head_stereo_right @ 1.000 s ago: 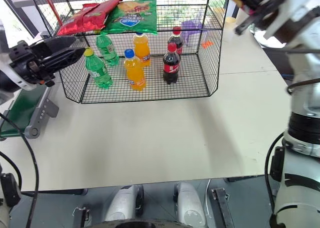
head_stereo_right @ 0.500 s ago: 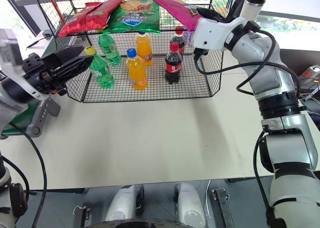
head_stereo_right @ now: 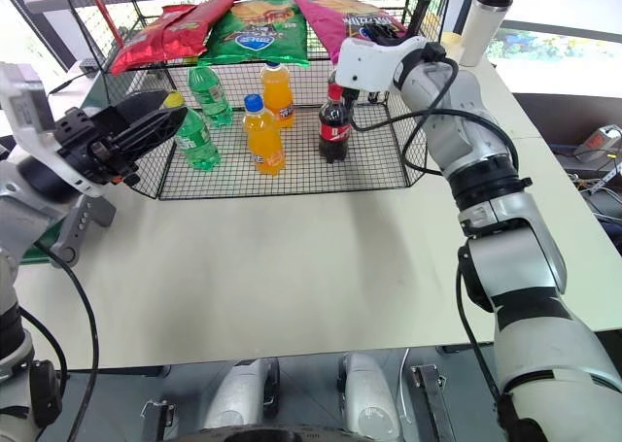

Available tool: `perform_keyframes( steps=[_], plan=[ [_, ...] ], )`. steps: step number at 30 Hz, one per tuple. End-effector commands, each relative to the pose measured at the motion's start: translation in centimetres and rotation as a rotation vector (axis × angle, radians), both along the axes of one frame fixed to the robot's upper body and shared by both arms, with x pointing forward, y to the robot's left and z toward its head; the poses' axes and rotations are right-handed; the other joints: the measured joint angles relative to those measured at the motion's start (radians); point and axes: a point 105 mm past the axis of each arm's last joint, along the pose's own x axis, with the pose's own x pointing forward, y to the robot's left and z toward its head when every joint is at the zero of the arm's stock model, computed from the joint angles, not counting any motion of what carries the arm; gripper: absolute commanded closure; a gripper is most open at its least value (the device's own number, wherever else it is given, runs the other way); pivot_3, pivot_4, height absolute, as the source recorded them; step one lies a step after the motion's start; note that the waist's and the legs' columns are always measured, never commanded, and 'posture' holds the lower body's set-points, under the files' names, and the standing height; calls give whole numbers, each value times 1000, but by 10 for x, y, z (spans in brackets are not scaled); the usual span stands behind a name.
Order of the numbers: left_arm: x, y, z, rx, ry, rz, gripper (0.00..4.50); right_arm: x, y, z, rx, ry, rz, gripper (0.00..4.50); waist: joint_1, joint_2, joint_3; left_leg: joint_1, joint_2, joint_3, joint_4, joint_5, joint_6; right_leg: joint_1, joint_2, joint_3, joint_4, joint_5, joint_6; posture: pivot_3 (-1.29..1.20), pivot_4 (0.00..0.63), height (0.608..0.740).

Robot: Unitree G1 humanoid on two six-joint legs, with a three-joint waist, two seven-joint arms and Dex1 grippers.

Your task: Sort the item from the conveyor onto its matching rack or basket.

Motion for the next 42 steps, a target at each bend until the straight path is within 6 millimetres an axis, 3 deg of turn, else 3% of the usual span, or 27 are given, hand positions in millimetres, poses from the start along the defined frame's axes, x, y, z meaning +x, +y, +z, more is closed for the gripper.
perform_keyframes(
  steps=[1,3,9,22,27,33,35,38,40,42],
  plan=[
    [-5,1,8,2,-56,19,2305,1,-4,14,33,-8,-10,4238,1,0,0,0,0,0,0,0,0,0,0,0,0,0,0,0,150,740],
    [-5,2,7,0,-56,28,2289,2,-4,13,45,3,-8,3652,0,0,0,0,0,0,0,0,0,0,0,0,0,0,0,0,150,740],
    [-5,2,4,0,-49,35,2289,0,-3,13,47,56,27,910,-3,-1,-1,0,0,0,0,0,0,0,1,1,0,0,0,0,150,740],
    [0,2,-2,-5,-39,44,2289,-32,5,-4,125,455,304,910,-2,-1,-1,1,0,0,0,0,0,1,1,0,0,0,0,0,150,740],
    [0,5,-6,-5,-29,57,2289,-41,6,1,139,439,360,910,-1,-1,-1,0,0,0,-1,0,0,0,1,0,0,0,0,0,150,740],
    [4,11,-15,16,-1,108,2289,-77,-1,16,183,349,525,910,4,-1,0,0,0,0,0,0,0,0,1,0,-1,0,0,0,150,740],
    [8,16,-16,26,-1,148,2289,-87,-9,29,277,286,564,910,3,-1,0,0,0,0,0,0,0,0,0,0,-1,0,1,0,150,740],
    [11,17,-23,36,23,186,2289,-119,-24,56,553,215,735,910,4,-1,0,0,0,0,0,0,0,0,1,0,0,1,1,0,150,740],
    [6,14,-31,58,52,171,2289,-135,-34,54,673,252,775,910,4,-1,-1,0,0,0,0,0,0,1,0,0,-1,1,1,0,150,740],
    [0,11,-42,98,96,155,2289,-148,-44,40,796,336,776,910,4,-2,-1,0,0,0,-1,0,0,1,0,0,-1,1,1,0,150,740]
  ],
)
